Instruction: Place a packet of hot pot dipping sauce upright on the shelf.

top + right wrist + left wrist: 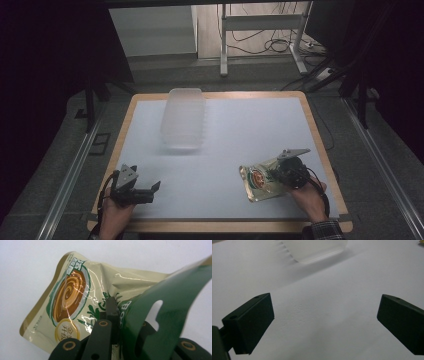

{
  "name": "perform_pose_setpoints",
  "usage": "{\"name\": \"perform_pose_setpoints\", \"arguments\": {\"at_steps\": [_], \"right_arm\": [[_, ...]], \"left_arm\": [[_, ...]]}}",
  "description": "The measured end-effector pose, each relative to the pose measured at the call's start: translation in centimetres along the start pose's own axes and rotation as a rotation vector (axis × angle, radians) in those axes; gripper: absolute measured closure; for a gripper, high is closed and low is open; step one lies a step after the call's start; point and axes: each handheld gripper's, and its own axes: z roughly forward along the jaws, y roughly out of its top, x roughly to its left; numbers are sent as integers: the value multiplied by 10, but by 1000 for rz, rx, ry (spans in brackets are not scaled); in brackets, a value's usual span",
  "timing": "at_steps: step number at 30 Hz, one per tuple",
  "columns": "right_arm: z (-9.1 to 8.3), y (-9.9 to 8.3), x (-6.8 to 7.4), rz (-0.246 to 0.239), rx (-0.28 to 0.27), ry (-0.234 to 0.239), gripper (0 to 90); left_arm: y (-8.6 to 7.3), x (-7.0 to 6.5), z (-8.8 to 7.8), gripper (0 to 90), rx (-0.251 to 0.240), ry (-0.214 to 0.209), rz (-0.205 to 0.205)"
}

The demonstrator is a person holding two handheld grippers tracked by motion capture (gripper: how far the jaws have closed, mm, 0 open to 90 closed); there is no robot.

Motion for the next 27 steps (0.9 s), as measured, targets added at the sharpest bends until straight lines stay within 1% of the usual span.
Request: {"name": "perform_pose_setpoints", "arguments": {"at_steps": [2,7,9,12,14,17,19,23,27], "right_arm": [[-2,1,2,-1,-12,8,891],[-7,4,3,5,-20,40,892],[-10,5,3,16,-33,58,892],[-17,8,4,12,-55,77,892],[-20,11,6,7,-68,91,893],[-23,17,10,-14,-80,103,893],[-24,21,11,-25,-80,108,893],[-29,29,14,-40,-88,140,893],[-32,36,18,-60,-90,154,893]], "left_arm": [[0,0,0,7,-3,1,-1],[0,0,0,8,-3,6,-1],[0,0,0,8,-3,5,-1],[0,0,0,8,-2,5,-1],[0,0,0,8,-3,6,-2],[0,0,0,8,-7,6,-4],[0,0,-1,8,-10,5,-7],[0,1,-1,8,-14,-3,-8],[0,0,-2,7,-20,-9,-8]]}}
